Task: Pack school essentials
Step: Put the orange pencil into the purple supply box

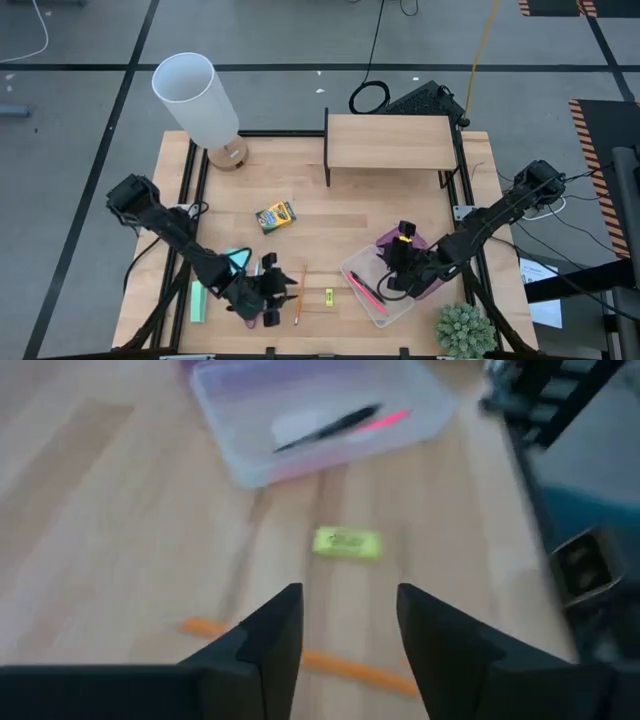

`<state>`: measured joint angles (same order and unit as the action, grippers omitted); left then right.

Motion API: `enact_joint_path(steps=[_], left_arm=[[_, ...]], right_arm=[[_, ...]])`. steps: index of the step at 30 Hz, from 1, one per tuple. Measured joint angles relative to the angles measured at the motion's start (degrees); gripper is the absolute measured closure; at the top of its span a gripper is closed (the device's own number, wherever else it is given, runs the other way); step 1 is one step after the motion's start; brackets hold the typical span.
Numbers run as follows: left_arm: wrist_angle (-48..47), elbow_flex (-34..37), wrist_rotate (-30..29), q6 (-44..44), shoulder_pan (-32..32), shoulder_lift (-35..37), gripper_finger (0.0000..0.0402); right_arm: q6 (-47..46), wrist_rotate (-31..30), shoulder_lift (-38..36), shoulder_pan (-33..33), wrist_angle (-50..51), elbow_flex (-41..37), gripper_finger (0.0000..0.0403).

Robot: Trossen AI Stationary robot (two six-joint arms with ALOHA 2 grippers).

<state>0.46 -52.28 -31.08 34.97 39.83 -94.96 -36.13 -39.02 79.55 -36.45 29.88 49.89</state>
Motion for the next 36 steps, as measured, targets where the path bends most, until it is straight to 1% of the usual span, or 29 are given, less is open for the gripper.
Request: enact_joint_path(steps=[3, 5, 9, 12, 15, 19, 28, 32, 36], left_arm=[[3.3, 0.3, 0.1, -0.3, 0.9, -2.7, 0.0207], [6.1, -0.4, 0.2, -0.1, 1.0, -4.2, 0.0182], [4.8, -1.6, -0.2, 0.6, 1.0, -6.3, 0.0124], [3.3, -2.0, -1.9, 2.1, 0.9, -7.3, 0.0083], [1.0, -2.0, -2.1, 4.8, 0.6, -8.5, 0.0057], [-1.2, -2.0, -2.1, 9.4, -0.3, -10.7, 0.0049], [-0.7, -2.0, -1.9, 16.3, -2.1, -14.7, 0.0048], [-0.4, -2.1, -2.0, 17.0, -2.4, -15.7, 0.0048], [-0.1, -2.1, -2.0, 13.9, -2.6, -16.0, 0.0049]], right_arm=[[0.0, 0.1, 0.0, 0.0, -0.3, 0.0, 0.0309], [0.0, 0.3, 0.0, 0.0, -0.6, 0.0, 0.0309], [0.6, 0.3, 0.0, -0.2, -1.7, 0.0, 0.0309], [1.2, 0.3, 0.0, -0.5, -2.2, 0.0, 0.0309], [1.3, 0.3, 0.0, -0.5, -2.1, 0.0, 0.0309], [1.3, 0.3, 0.0, -0.4, -2.1, 0.0, 0.0309], [1.5, 0.3, 0.0, -0.4, -2.0, 0.0, 0.0309], [1.8, 0.3, 0.0, -0.4, -2.0, 0.0, 0.0309], [1.9, 0.3, 0.0, -0.4, -2.1, 0.0, 0.0309]])
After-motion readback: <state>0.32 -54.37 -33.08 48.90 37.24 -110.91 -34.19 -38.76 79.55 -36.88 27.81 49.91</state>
